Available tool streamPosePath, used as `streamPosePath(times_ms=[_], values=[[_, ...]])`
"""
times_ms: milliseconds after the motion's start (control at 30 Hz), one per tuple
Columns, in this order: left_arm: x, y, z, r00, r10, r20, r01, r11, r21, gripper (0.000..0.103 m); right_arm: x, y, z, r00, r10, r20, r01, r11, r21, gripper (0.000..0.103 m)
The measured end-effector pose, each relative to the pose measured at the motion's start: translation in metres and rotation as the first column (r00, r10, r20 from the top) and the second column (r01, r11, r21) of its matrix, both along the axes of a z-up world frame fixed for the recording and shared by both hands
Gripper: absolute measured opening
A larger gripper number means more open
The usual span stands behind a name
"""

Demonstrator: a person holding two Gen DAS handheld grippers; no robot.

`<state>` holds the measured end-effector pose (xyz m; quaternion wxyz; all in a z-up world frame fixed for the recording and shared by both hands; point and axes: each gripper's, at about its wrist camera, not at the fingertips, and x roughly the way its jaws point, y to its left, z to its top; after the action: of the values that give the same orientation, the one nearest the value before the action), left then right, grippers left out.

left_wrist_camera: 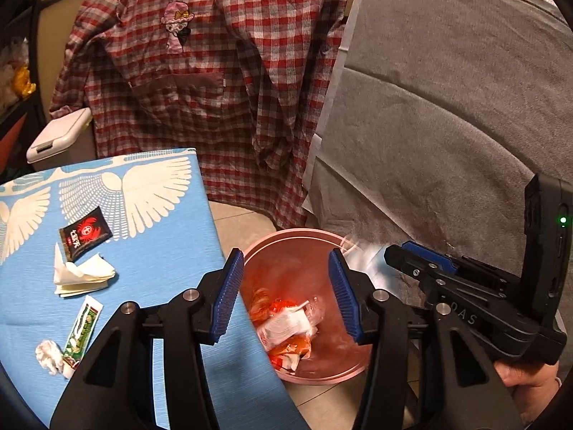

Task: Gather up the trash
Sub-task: 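Move both tools back over the board toward the white tissues, then close the left tool on the crumpled tissue while the right tool grasps the white napkin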

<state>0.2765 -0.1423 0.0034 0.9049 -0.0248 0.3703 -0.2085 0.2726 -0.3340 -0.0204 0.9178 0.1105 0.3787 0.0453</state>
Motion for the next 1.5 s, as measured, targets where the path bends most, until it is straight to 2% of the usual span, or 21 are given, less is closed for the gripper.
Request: streamPosePath(times_ms=[167, 267, 500, 700, 867, 933, 1067, 1267, 1500], values=[[-0.007, 0.025, 0.01, 0.999, 0.027, 0.017, -0.027, 1.0, -0.003, 0.048, -0.002, 0.005, 0.003, 1.0, 0.008, 0.01, -0.008, 1.0, -0.011, 0.03], [-0.01, 0.044, 0.018, 0.998, 0.052, 0.033, -0.052, 0.999, -0.009, 0.042, -0.005, 0.009, 0.006, 1.0, 0.014, 0.018, -0.014, 1.0, -0.012, 0.03], [-0.02, 0.108, 0.036, 0.988, 0.138, 0.069, -0.136, 0.99, -0.031, 0.029, -0.014, 0.033, 0.022, 0.997, 0.043, 0.063, -0.043, 0.999, 0.006, 0.03], [-0.029, 0.173, 0.034, 0.971, 0.229, 0.07, -0.228, 0.973, -0.02, 0.028, -0.015, 0.069, 0.029, 0.99, 0.102, 0.098, -0.104, 0.994, 0.015, 0.029], [-0.035, 0.221, 0.018, 0.958, 0.284, 0.039, -0.285, 0.959, 0.012, 0.028, -0.013, 0.1, 0.029, 0.978, 0.172, 0.117, -0.177, 0.984, 0.033, 0.016], [-0.037, 0.235, 0.01, 0.956, 0.293, 0.022, -0.293, 0.956, 0.021, 0.028, -0.013, 0.111, 0.029, 0.973, 0.193, 0.123, -0.198, 0.98, 0.032, 0.014], [-0.037, 0.254, -0.011, 0.958, 0.284, -0.024, -0.283, 0.958, 0.037, 0.028, -0.01, 0.137, 0.027, 0.961, 0.242, 0.134, -0.249, 0.968, 0.034, 0.014], [-0.033, 0.256, -0.04, 0.967, 0.244, -0.075, -0.238, 0.968, 0.076, 0.028, -0.003, 0.165, 0.019, 0.947, 0.294, 0.125, -0.3, 0.954, 0.024, 0.014], [-0.019, 0.259, -0.068, 0.965, 0.23, -0.128, -0.219, 0.971, 0.098, 0.028, 0.005, 0.19, 0.004, 0.931, 0.349, 0.11, -0.351, 0.936, -0.003, 0.014]])
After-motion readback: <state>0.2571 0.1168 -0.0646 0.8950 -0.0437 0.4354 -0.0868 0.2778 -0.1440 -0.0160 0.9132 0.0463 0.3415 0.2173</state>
